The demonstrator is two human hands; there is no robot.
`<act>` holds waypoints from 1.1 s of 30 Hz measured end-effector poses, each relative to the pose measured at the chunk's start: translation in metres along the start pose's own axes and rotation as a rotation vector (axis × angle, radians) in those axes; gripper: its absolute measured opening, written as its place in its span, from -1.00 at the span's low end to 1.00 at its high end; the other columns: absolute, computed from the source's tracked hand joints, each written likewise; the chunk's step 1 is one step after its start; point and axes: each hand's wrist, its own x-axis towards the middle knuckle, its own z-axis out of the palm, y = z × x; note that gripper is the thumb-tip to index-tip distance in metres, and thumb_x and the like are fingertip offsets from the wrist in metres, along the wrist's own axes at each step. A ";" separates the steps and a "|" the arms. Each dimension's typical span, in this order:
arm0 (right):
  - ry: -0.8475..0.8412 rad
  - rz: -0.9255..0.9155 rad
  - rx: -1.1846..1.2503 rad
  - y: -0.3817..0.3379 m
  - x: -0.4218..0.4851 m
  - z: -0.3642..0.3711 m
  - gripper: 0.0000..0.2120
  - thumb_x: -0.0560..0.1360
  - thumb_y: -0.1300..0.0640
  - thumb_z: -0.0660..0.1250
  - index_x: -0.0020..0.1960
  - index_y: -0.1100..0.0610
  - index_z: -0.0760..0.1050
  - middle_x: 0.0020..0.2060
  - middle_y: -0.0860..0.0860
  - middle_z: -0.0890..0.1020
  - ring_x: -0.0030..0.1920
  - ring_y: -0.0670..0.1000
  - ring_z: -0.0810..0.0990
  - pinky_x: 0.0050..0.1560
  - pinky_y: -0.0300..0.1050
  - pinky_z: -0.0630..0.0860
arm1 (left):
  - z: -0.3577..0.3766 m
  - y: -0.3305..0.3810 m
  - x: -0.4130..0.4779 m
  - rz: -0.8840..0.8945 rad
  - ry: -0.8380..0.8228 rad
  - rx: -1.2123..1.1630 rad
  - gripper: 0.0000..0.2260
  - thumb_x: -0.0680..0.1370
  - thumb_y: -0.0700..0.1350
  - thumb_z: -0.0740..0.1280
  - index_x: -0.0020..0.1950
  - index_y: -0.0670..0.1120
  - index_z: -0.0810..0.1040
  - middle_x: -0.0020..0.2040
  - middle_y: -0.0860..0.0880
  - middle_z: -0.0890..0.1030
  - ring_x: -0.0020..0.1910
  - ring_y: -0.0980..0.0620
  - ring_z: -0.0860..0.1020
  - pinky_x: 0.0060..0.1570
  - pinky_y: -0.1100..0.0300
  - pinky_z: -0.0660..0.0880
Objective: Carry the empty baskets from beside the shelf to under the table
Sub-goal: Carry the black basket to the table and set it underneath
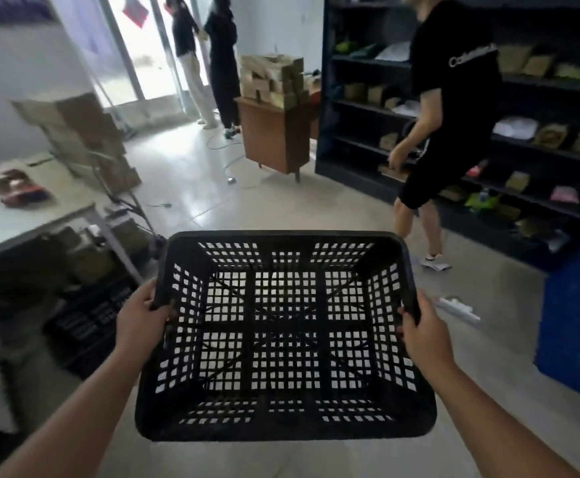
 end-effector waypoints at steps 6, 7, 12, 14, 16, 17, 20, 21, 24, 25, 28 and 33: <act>-0.173 -0.139 0.022 -0.121 0.045 0.152 -0.58 0.58 0.20 0.17 0.41 -0.05 0.35 -0.08 -0.03 0.65 -0.16 0.09 0.66 -0.16 -0.03 0.55 | -0.126 -0.047 0.064 -0.101 0.266 -0.042 -0.40 0.47 -0.27 0.44 0.24 0.41 0.49 -0.21 0.02 0.72 -0.32 -0.01 0.68 -0.27 -0.06 0.65; -0.207 -0.153 0.030 -0.138 0.052 0.174 -0.58 0.58 0.20 0.17 0.41 -0.06 0.34 -0.06 -0.02 0.66 -0.13 0.11 0.67 -0.13 -0.02 0.56 | -0.141 -0.055 0.072 -0.114 0.297 -0.045 -0.43 0.48 -0.26 0.44 0.29 0.34 0.50 -0.18 0.03 0.73 -0.30 0.00 0.69 -0.25 -0.06 0.64; -0.379 -0.262 0.052 -0.219 0.096 0.279 -0.57 0.59 0.17 0.16 0.42 -0.10 0.33 0.02 0.00 0.68 -0.06 0.13 0.67 -0.02 0.08 0.60 | -0.202 -0.094 0.112 -0.187 0.442 -0.042 -0.49 0.49 -0.17 0.44 0.27 0.36 0.49 -0.15 0.17 0.71 -0.27 0.13 0.69 -0.21 0.04 0.59; -0.443 -0.316 0.053 -0.248 0.115 0.322 -0.59 0.58 0.17 0.16 0.40 -0.10 0.35 0.01 0.02 0.69 -0.08 0.13 0.68 -0.04 0.09 0.60 | -0.219 -0.111 0.132 -0.226 0.523 -0.094 -0.44 0.49 -0.26 0.42 0.31 0.32 0.49 -0.04 0.05 0.72 -0.20 -0.05 0.71 -0.15 -0.11 0.63; -0.500 -0.368 0.056 -0.277 0.135 0.364 -0.61 0.59 0.16 0.17 0.39 -0.09 0.36 0.02 0.02 0.69 -0.09 0.13 0.68 -0.04 0.08 0.59 | -0.234 -0.128 0.151 -0.257 0.597 -0.128 -0.43 0.49 -0.32 0.40 0.34 0.26 0.50 0.02 -0.02 0.71 -0.19 -0.08 0.70 -0.18 -0.12 0.64; -0.530 -0.398 0.056 -0.292 0.145 0.385 -0.62 0.59 0.15 0.17 0.38 -0.09 0.37 0.02 0.01 0.69 -0.09 0.12 0.68 -0.05 0.06 0.58 | -0.243 -0.136 0.160 -0.275 0.630 -0.139 -0.44 0.49 -0.33 0.40 0.36 0.21 0.52 0.02 -0.02 0.71 -0.20 -0.07 0.70 -0.21 -0.10 0.64; -0.601 -0.496 0.044 -0.337 0.168 0.442 -0.67 0.60 0.13 0.19 0.33 -0.09 0.39 -0.07 -0.01 0.69 -0.16 0.09 0.64 -0.14 0.02 0.55 | -0.266 -0.156 0.186 -0.336 0.729 -0.166 -0.43 0.47 -0.33 0.40 0.39 0.13 0.52 -0.03 -0.01 0.73 -0.23 -0.04 0.71 -0.26 -0.04 0.64; -0.620 -0.522 0.038 -0.352 0.173 0.460 -0.69 0.60 0.12 0.19 0.32 -0.08 0.40 -0.11 -0.02 0.68 -0.19 0.08 0.63 -0.17 0.01 0.55 | -0.273 -0.162 0.195 -0.351 0.756 -0.171 -0.44 0.46 -0.34 0.40 0.36 0.15 0.52 -0.06 0.00 0.73 -0.24 -0.03 0.71 -0.31 0.00 0.63; -0.677 -0.561 0.039 -0.393 0.182 0.506 -0.72 0.60 0.12 0.19 0.28 -0.08 0.42 -0.15 -0.04 0.66 -0.21 0.07 0.60 -0.17 0.05 0.57 | -0.294 -0.174 0.224 -0.372 0.832 -0.169 -0.41 0.47 -0.37 0.38 0.32 0.23 0.52 -0.13 0.04 0.72 -0.27 0.04 0.71 -0.42 0.12 0.60; -0.695 -0.563 0.040 -0.405 0.184 0.522 -0.72 0.60 0.13 0.19 0.28 -0.09 0.42 -0.15 -0.05 0.66 -0.20 0.06 0.60 -0.16 0.07 0.57 | -0.301 -0.181 0.234 -0.380 0.847 -0.168 -0.40 0.47 -0.37 0.37 0.34 0.23 0.50 -0.13 0.04 0.71 -0.27 0.05 0.71 -0.43 0.13 0.60; -0.737 -0.559 0.027 -0.437 0.187 0.575 -0.72 0.60 0.13 0.18 0.25 -0.14 0.42 -0.17 -0.09 0.66 -0.20 0.01 0.61 -0.15 0.09 0.58 | -0.323 -0.210 0.273 -0.416 0.857 -0.175 -0.44 0.49 -0.38 0.35 0.36 0.16 0.51 -0.11 -0.02 0.71 -0.23 0.01 0.71 -0.40 0.12 0.60; -0.752 -0.535 -0.034 -0.479 0.185 0.686 -0.68 0.59 0.14 0.18 0.29 -0.15 0.41 -0.14 -0.12 0.66 -0.18 0.02 0.61 -0.15 0.07 0.57 | -0.367 -0.290 0.359 -0.481 0.808 -0.188 -0.44 0.50 -0.36 0.35 0.42 0.09 0.49 -0.14 -0.01 0.72 -0.26 -0.04 0.70 -0.30 0.03 0.63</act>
